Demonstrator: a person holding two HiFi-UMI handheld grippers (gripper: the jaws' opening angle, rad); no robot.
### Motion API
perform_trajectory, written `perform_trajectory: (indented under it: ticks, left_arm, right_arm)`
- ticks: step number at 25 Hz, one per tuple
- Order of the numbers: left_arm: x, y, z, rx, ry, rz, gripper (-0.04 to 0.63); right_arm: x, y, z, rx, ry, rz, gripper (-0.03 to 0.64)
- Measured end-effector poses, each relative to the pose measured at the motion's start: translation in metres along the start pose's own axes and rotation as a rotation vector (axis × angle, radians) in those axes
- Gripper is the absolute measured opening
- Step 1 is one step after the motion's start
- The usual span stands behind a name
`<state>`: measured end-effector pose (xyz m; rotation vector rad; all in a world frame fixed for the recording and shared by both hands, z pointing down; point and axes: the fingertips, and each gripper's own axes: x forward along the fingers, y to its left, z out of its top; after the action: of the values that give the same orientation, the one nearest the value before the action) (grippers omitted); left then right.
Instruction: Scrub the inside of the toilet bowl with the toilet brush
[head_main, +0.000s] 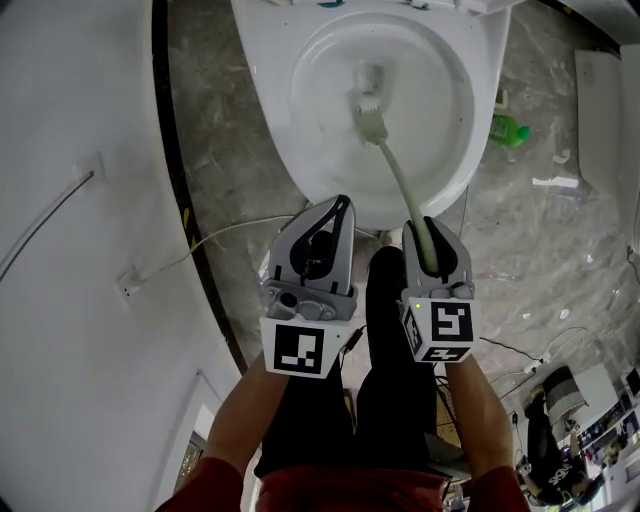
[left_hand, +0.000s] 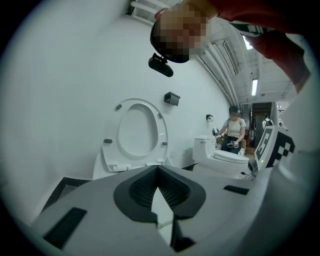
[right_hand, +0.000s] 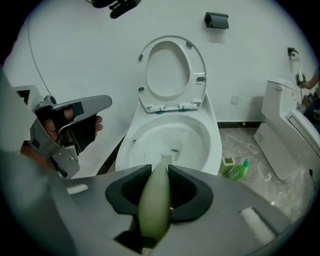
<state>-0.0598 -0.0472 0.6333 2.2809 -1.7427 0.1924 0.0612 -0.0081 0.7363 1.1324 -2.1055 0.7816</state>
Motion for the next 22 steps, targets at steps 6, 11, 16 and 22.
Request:
perform_trajectory:
  ticks: [6,11,16,22]
  left_arm:
    - [0.003,-0.005,-0.001,0.003,0.003,-0.015,0.005]
    - [0.006,-0.004,0.0,-0.018,0.009,-0.016,0.005]
    - [0.012,-0.016,0.004,-0.055,0.003,-0.051,0.005]
    - [0.012,-0.022,0.006,-0.035,0.001,-0.072,0.005]
  right_arm:
    - [0.006,-0.012,-0.005,-0.018,0.035,-0.037,0.114]
    - [0.015,-0.035,0.018,-0.261,0.042,-0.057,0.114]
    - [0.033,-0.062,0.057,-0.65,0.035,-0.057,0.114]
    - [0.043,-0.063,0.072,-0.983,0.056,-0.017,0.114]
